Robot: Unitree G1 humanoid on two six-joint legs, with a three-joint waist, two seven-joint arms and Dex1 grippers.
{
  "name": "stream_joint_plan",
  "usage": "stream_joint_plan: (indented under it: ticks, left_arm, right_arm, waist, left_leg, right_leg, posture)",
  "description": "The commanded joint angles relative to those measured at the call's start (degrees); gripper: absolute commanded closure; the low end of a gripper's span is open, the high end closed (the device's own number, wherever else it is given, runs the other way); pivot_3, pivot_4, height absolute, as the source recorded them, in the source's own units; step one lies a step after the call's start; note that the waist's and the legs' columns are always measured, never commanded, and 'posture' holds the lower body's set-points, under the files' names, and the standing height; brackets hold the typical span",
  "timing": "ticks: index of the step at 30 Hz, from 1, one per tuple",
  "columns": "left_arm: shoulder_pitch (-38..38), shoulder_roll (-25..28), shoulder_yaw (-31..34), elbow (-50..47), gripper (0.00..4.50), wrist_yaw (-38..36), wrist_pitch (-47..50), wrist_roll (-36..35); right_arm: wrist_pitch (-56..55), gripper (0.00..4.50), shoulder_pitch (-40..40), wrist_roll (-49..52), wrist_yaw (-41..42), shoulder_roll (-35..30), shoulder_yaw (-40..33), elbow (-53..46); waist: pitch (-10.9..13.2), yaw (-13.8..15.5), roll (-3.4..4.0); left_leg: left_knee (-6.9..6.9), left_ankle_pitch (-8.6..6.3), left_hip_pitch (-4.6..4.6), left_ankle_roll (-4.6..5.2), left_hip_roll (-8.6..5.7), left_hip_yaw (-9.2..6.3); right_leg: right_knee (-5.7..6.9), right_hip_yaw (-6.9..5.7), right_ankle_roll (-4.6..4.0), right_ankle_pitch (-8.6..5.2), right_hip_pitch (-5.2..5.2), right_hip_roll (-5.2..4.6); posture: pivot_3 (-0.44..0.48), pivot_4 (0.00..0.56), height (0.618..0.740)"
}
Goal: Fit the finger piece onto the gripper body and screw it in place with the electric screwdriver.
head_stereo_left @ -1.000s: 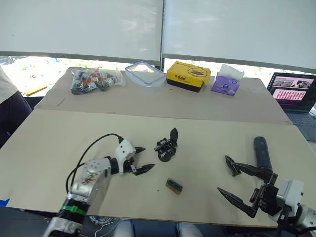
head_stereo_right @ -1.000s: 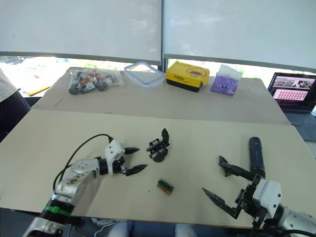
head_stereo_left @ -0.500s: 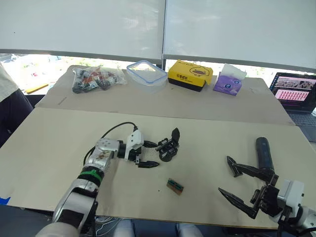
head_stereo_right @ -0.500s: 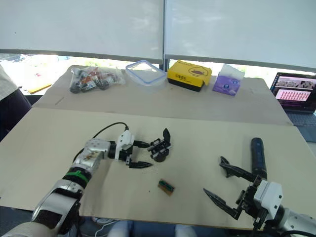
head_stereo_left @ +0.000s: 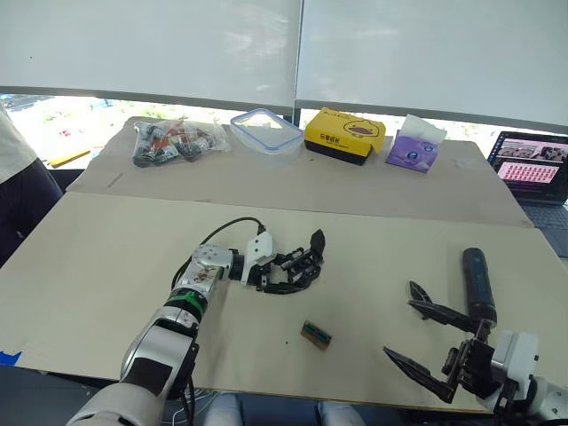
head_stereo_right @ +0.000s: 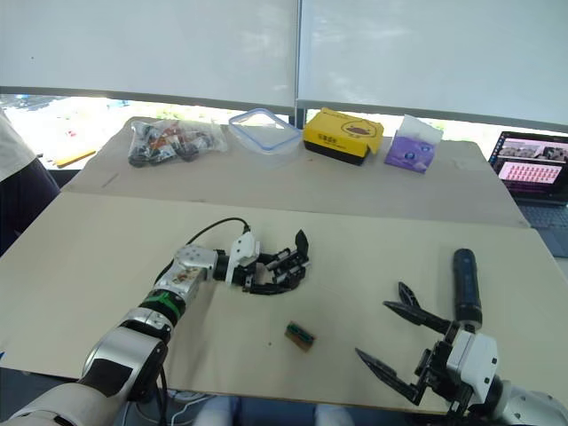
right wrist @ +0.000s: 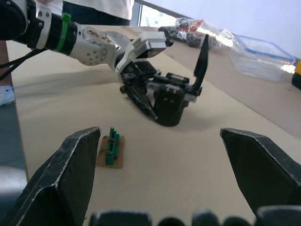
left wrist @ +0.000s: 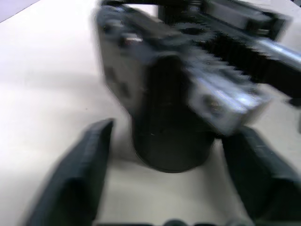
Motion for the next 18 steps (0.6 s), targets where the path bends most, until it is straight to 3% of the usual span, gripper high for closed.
stream_joint_plan:
  ticks: [1,6,11,18]
  left_arm:
    - [2.4,-0.47,0.99,-4.22,2.2,1.0,-0.06,-0.76]
    - [11.35,-2.72,4.28,-24.74,2.2,15.13,9.88,-2.85]
    - [22.12,-4.52,3.41,-45.91,2.2,25.26,21.72,-2.8]
    - [26.88,-5.32,-1.03,-51.43,2.2,32.9,24.18,1.84]
  right_arm:
    - [0.09,0.0,-0.97,1.93,0.66,-1.34,-1.41,-0.65]
    - [0.75,0.0,-3.05,2.11,0.72,-2.47,-1.93,0.85]
    - [1.21,0.0,-2.57,2.61,0.85,-2.76,-2.74,0.48]
    - [1.26,0.0,-2.58,2.34,0.74,-2.58,-2.32,0.14]
  waist:
    - [-0.01,-0.14,0.02]
    - [0.0,-0.01,0.03]
    - [0.02,0.73,0.06]
    - [0.02,1.31,0.06]
  left_leg:
    - [0.0,0.0,0.0,0.0,0.0,0.0]
    - [-0.01,0.01,0.0,0.01,0.0,0.0]
    - [-0.02,0.01,-0.08,0.02,0.0,-0.02]
    - [0.06,-0.15,-0.08,-0.24,-0.02,-0.02]
  right_leg:
    - [0.01,0.0,0.0,0.0,0.0,0.0]
    - [0.03,0.0,0.01,0.0,0.01,-0.01]
    - [0.04,0.0,0.04,-0.02,-0.07,0.0]
    - [0.0,0.0,0.01,-0.01,-0.08,-0.02]
  posture:
    - [0.0,0.15,0.74]
    - [0.0,0.15,0.74]
    - [0.0,0.15,0.74]
    - [0.0,0.15,0.74]
